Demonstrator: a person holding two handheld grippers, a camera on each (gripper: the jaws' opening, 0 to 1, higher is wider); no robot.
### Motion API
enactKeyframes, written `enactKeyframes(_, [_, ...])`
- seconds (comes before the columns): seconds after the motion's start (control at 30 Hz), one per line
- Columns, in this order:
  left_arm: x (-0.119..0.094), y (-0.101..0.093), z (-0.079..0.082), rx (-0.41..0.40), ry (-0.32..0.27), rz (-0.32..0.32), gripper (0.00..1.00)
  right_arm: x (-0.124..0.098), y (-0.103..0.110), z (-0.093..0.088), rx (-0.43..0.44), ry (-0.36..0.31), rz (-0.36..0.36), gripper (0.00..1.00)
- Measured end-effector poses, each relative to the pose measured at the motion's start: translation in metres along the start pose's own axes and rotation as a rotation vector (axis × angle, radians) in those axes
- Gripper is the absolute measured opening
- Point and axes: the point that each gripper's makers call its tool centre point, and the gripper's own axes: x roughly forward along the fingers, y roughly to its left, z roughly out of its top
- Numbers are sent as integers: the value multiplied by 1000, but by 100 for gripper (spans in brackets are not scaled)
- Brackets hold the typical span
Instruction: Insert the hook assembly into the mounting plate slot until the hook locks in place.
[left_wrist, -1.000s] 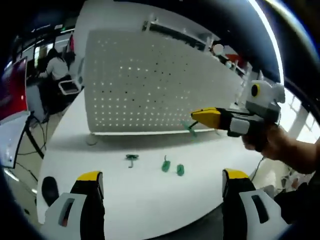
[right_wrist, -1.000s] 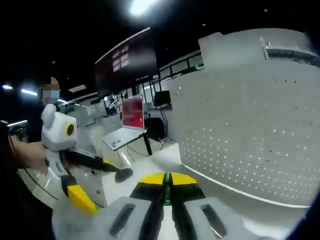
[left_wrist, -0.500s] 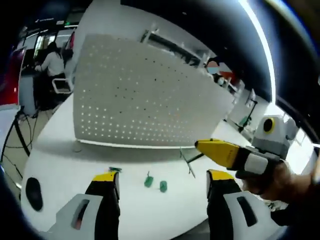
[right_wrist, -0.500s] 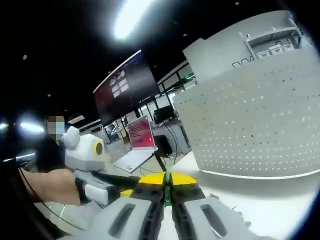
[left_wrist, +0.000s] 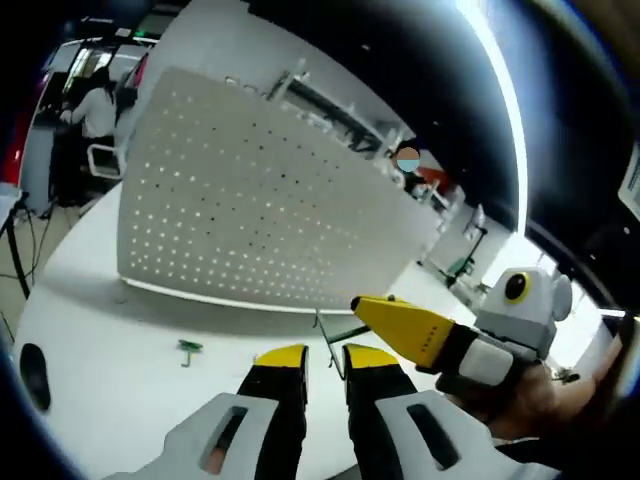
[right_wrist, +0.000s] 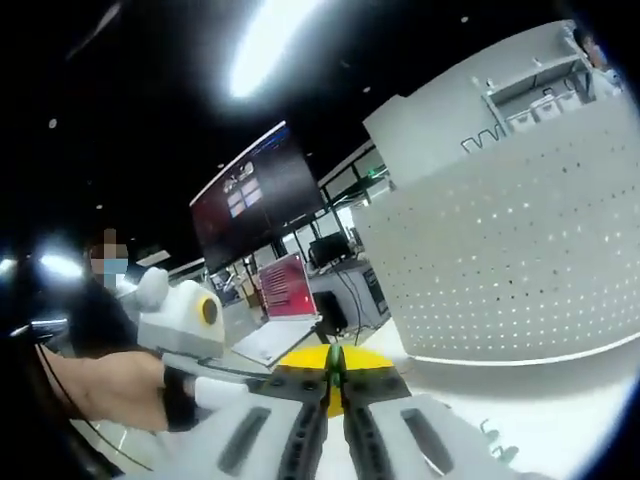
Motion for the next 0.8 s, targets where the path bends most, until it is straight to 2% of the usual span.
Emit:
enactKeyframes(0.13, [4, -4, -6, -29, 25, -22, 8, -1, 2, 0, -10, -7, -5, 0])
enactKeyframes(0.4, [1, -5, -9, -120, 24, -53, 5, -2, 4, -1, -19, -9, -7, 0])
enactKeyframes(0.53, [-1, -5, -10, -71, 47, -58, 3, -3, 9, -2, -40, -6, -1, 0])
enactKeyframes(0.63, [-2, -2, -8, -49, 47, -38, 2, -3, 8, -3, -45, -4, -4, 0])
enactKeyframes(0.73, [-4, 1, -4, -46, 32, -25, 1, -3, 10, -3, -46, 9, 4, 0])
enactKeyframes(0.8, [-5, 2, 0, 5, 21, 11, 1, -2, 12, -1, -75, 17, 2, 0])
